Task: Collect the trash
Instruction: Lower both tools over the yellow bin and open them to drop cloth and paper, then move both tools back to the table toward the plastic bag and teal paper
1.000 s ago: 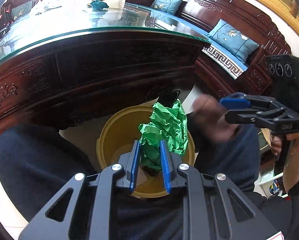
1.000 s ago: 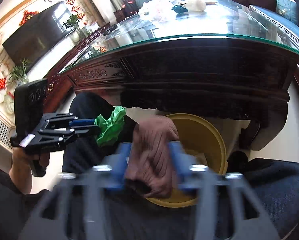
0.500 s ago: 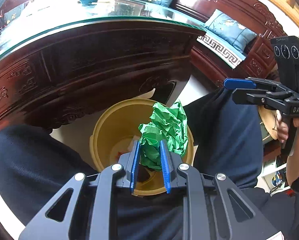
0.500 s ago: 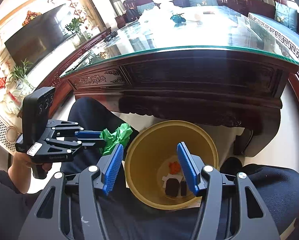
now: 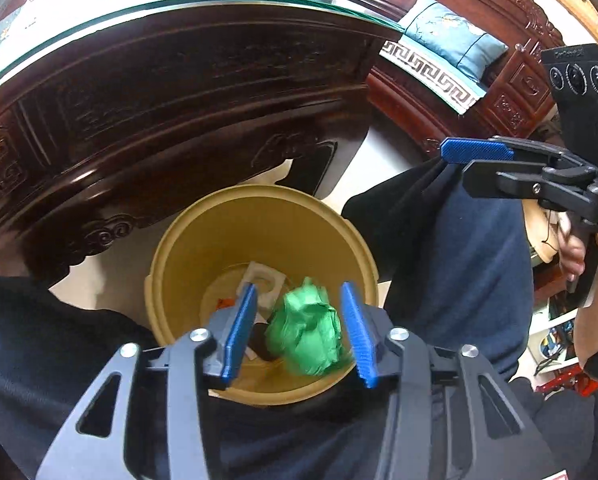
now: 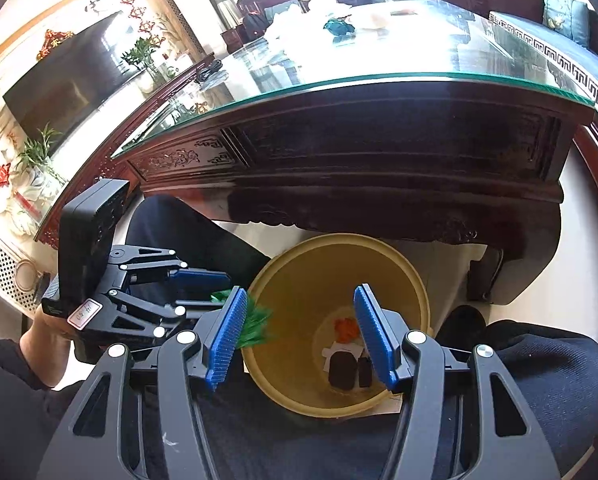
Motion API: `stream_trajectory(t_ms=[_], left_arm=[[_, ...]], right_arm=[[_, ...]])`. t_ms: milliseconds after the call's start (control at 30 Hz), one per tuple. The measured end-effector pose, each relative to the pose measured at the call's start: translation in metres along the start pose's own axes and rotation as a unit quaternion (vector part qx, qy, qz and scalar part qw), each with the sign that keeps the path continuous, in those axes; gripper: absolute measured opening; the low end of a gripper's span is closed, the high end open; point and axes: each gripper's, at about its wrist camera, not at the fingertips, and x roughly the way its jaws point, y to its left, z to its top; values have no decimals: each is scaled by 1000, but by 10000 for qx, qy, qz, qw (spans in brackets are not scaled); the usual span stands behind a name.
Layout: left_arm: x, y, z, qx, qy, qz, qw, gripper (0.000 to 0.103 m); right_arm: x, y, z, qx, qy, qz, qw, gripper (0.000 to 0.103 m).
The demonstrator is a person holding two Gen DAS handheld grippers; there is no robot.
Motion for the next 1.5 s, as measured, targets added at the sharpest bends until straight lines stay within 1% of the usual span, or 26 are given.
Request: stream_trajectory(t_ms=[233, 533, 900, 1000, 1333, 1500], left_arm=[[2, -2, 5, 57, 18, 16, 10000, 45], [-3, 4, 5, -23, -57, 45, 10000, 45], [-19, 15, 10, -93, -289, 229, 9993, 45], [-22, 18, 12, -57, -331, 286, 9990, 51], [-23, 31, 19, -132, -353, 321, 9988, 53], [-24, 32, 29, -108, -388, 306, 9987, 55]], right_arm=[[3, -4, -1, 23, 44, 41, 10000, 56], [5, 0, -1, -56, 43, 91, 9999, 56], [10, -5, -1, -27, 77, 94, 9999, 56], [11, -4, 1, -21, 78, 105, 9999, 56], [28, -8, 7, -11, 222, 190, 9996, 56], [32, -12, 16, 1, 240, 266, 9994, 56]])
